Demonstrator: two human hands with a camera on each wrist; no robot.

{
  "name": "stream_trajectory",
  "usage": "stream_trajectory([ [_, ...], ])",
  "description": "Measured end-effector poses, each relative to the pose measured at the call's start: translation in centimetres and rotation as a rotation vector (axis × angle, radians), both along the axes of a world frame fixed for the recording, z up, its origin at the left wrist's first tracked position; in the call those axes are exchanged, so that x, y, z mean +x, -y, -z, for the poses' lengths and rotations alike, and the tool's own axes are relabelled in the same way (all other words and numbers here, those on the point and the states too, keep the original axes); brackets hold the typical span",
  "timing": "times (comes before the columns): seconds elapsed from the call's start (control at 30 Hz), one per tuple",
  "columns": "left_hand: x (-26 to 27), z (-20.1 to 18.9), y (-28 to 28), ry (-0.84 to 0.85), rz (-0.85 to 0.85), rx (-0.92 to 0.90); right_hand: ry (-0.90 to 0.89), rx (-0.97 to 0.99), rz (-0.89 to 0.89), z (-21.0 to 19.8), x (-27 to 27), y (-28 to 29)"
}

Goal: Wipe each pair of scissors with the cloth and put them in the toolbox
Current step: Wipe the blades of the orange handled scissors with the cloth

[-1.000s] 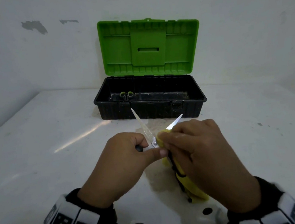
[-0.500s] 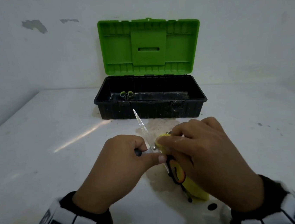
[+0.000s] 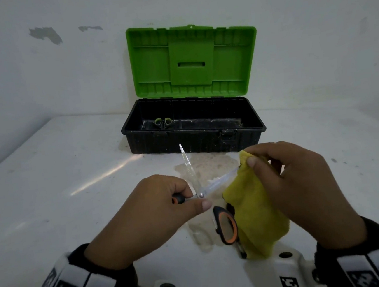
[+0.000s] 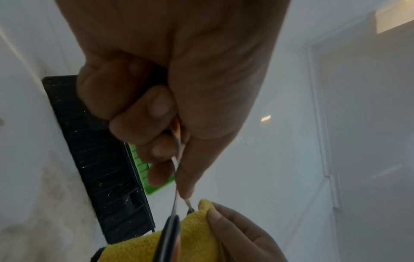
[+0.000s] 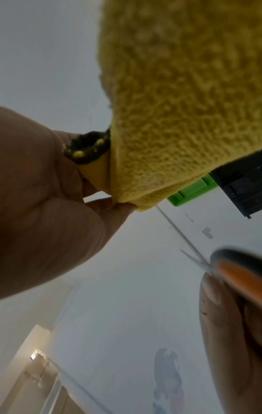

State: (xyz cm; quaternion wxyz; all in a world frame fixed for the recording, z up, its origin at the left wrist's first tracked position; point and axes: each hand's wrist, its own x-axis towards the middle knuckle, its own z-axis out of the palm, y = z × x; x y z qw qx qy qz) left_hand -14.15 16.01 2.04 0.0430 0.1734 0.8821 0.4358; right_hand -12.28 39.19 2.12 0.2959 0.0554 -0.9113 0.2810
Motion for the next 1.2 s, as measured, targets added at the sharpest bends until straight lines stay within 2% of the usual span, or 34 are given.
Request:
stream_trajectory([
  [0.1, -0.1, -0.1, 0.5, 0.031, -0.021, -0.009, 0.077, -0.112, -0.005, -0.2, 0.3, -0.3],
  [0.2, -0.3, -0.2, 1.1, 0.145, -0.038, 0.091, 0.084, -0.206, -0.020, -0.6, 0.5, -0.7],
  [0.5, -0.9, -0.5, 1.8, 0.164, -0.073, 0.399, 0.139, -0.238, 0.029, -0.2, 1.0, -1.9],
  [0.6, -1.1, -0.3, 1.9, 0.191, -0.073, 0.438, 0.155, -0.248, 0.036, -0.1, 1.1, -2.0],
  [0.8, -1.4, 0.0, 2.1, 0.122, -0.128, 0.512, 0.161, -0.238, 0.037, -0.2, 1.1, -1.8],
  [1.03, -1.5, 0.2, 1.9, 0.057, -0.200, 0.704, 0.151, -0.233, 0.045, -0.4, 0.8, -2.1],
  [1.2, -1.0, 0.3, 0.7, -0.013, -0.269, 0.673, 0.138, -0.179, -0.021, -0.9, 1.0, -1.4],
])
